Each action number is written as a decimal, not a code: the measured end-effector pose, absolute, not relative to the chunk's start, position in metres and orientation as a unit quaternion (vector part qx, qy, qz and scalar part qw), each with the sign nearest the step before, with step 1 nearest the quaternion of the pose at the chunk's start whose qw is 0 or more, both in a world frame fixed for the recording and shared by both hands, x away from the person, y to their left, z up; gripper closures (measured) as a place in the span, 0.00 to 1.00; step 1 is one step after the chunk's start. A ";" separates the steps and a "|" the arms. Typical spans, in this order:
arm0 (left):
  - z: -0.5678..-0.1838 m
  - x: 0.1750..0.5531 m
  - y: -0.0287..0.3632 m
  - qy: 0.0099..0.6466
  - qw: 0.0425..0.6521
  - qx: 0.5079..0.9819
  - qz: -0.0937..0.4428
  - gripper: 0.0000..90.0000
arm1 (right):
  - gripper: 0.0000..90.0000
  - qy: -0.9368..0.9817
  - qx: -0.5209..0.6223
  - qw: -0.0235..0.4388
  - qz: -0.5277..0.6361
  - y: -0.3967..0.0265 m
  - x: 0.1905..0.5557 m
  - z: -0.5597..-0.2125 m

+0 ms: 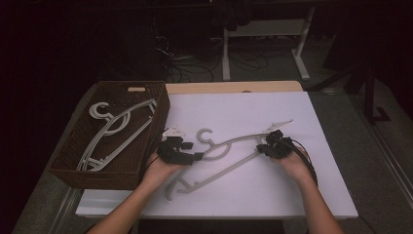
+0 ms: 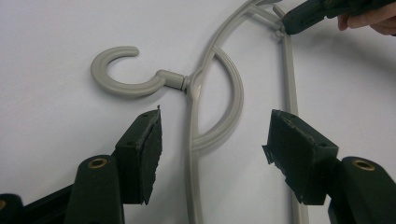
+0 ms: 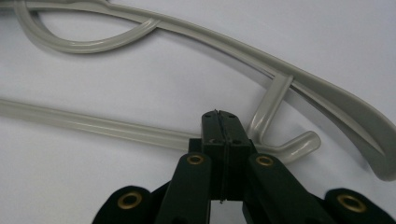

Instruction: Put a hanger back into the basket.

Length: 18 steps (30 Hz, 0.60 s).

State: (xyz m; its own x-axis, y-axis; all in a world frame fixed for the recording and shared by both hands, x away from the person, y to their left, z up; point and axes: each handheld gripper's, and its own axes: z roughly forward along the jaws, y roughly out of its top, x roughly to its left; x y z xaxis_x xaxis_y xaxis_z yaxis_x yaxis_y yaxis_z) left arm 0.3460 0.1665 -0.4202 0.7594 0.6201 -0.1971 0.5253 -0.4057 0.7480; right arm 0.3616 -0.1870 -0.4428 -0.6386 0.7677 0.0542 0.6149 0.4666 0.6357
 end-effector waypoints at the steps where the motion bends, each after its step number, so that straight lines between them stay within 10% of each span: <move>1: -0.420 0.346 0.167 0.342 0.422 0.838 0.057 0.40 | 0.99 0.848 0.409 0.120 0.315 -0.187 0.361 -0.443; 18: -0.443 0.355 0.154 0.326 0.357 0.874 0.047 0.43 | 0.99 0.854 0.409 0.121 0.297 -0.184 0.361 -0.448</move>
State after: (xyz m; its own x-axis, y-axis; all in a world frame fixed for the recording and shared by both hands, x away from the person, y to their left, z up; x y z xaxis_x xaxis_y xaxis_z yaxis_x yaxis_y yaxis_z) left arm 0.3546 0.1540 -0.4433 0.7825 0.6043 -0.1498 0.5367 -0.5327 0.6543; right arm 0.3606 -0.1835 -0.4480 -0.6358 0.7710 0.0367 0.6273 0.4883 0.6067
